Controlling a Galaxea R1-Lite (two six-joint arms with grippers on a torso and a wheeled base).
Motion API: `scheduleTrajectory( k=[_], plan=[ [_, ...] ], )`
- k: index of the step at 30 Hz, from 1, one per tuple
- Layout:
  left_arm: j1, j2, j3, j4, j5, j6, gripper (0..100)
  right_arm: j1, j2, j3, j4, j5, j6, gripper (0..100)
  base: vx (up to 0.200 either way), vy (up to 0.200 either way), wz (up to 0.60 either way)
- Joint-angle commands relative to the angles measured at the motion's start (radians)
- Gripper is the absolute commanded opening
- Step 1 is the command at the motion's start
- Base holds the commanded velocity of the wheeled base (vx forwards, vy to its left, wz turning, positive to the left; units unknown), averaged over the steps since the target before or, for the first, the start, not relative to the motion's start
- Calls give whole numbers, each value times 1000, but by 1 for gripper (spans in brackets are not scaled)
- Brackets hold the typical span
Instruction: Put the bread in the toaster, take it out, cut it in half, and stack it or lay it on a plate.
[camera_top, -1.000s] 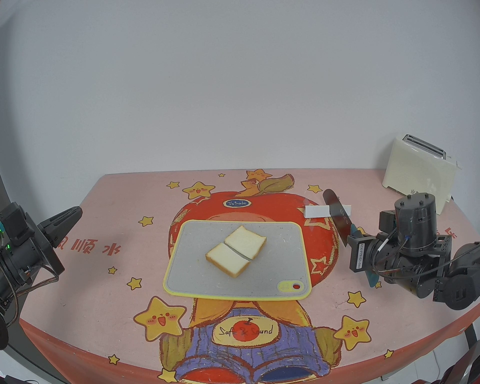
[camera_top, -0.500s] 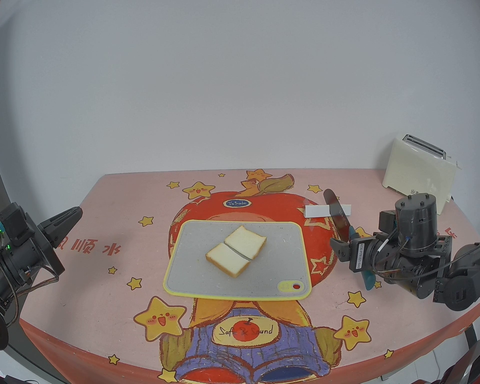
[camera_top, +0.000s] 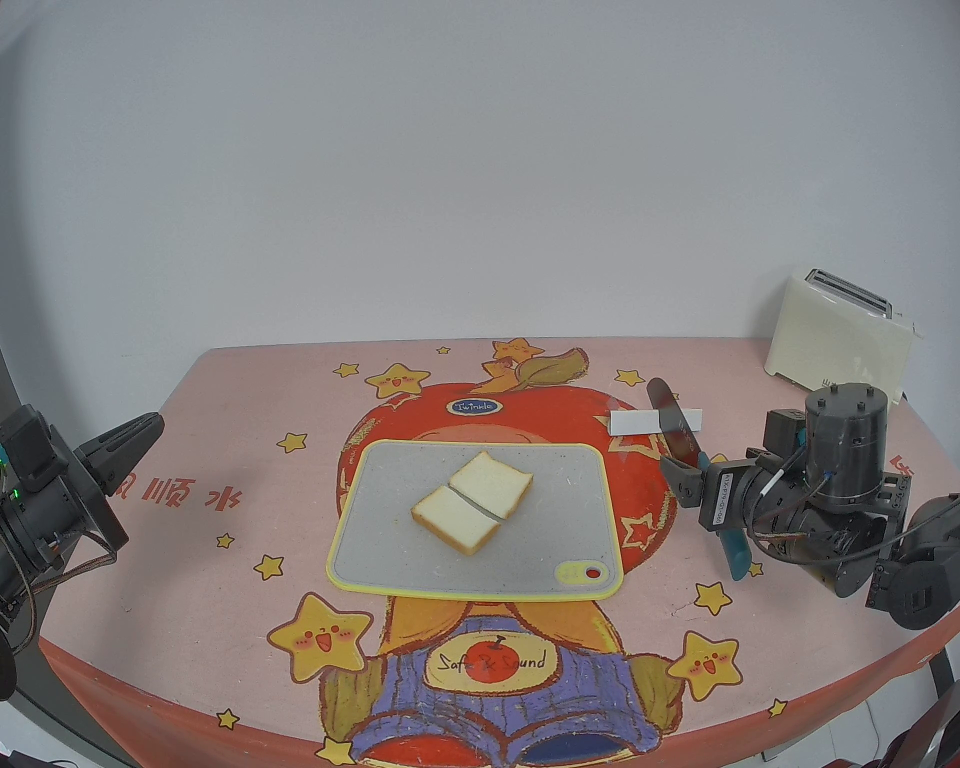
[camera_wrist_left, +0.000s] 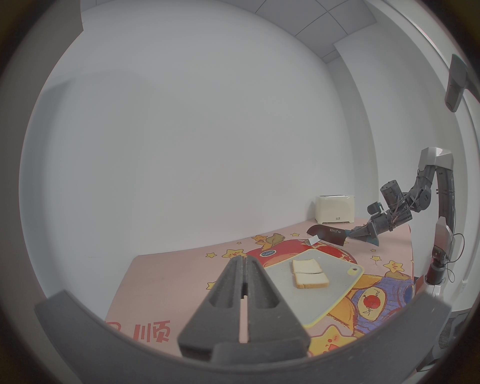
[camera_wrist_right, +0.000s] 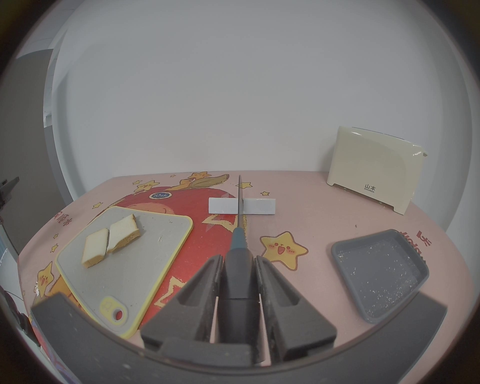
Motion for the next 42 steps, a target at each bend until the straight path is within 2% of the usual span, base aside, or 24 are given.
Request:
scheduleTrajectory(
  k=[1,4,6,7,9,11,16,23,26,29,33,42],
  plan=[
    [0,-4,0,-2,0,-1,0,7,-68,27,-47,4,-16,100,0,0,0],
    [0,-5,1,-2,0,1,0,22,-116,25,-58,21,-32,100,0,0,0],
    [-3,-7,1,-2,0,2,0,28,-162,16,-58,76,-33,100,0,0,0],
    [-3,-7,1,-2,0,2,0,30,-168,15,-58,88,-33,100,0,0,0],
    [-3,-9,1,-2,0,4,0,30,-182,5,-53,150,-35,100,0,0,0],
    [-3,-12,3,-2,-2,4,0,33,-179,-2,-42,167,-36,100,0,0,0],
    [-4,-12,9,-2,-20,4,0,57,-127,-71,-10,173,-22,100,0,0,0],
    [-3,-13,14,-2,-38,4,0,65,-110,-265,300,174,-26,100,0,0,0],
    [-4,-13,15,-2,-40,5,0,77,-111,-314,372,176,-33,100,0,0,0],
    [-4,-12,15,-2,-40,7,0,86,-105,-363,470,214,-64,100,0,0,0],
    [-4,-12,24,-2,-41,22,0,79,-67,-399,490,223,-79,100,0,0,0],
    [-27,-12,41,0,-40,31,0,45,79,-518,493,225,-73,100,0,0,0]
  ],
)
